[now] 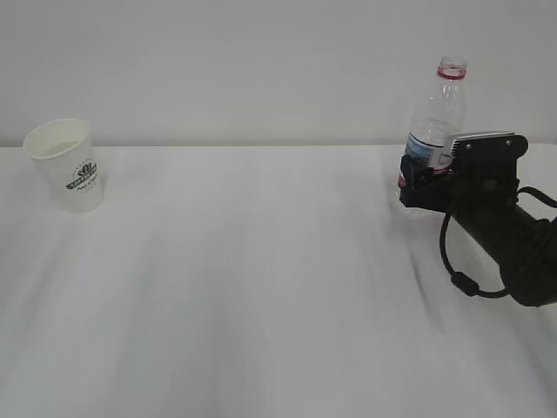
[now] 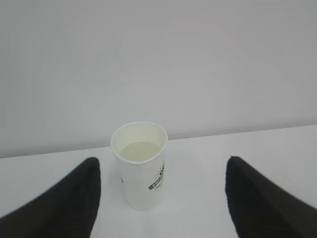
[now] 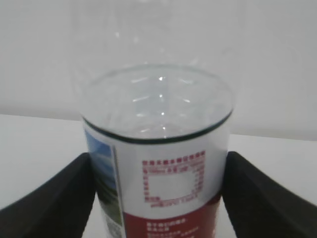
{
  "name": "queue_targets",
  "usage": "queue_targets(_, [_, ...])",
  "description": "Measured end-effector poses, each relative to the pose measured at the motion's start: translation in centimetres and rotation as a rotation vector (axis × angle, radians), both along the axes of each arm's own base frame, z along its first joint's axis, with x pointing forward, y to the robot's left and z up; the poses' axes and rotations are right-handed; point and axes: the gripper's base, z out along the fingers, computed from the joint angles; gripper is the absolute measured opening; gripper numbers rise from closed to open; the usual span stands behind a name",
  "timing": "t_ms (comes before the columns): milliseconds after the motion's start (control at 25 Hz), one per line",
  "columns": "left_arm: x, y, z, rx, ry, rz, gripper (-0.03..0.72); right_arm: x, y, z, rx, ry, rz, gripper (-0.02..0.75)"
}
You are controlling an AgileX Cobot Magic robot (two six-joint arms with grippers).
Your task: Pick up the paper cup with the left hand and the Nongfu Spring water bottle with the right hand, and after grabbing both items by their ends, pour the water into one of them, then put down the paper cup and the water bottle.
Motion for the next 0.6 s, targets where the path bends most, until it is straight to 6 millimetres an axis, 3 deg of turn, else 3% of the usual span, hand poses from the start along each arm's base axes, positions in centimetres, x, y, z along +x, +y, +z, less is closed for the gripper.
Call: queue_targets(600, [-0.2, 0.0, 0.4, 0.003, -0.021, -0.003, 0.559, -4.8, -0.7, 2.7, -0.003, 0.025, 0.000, 0.589])
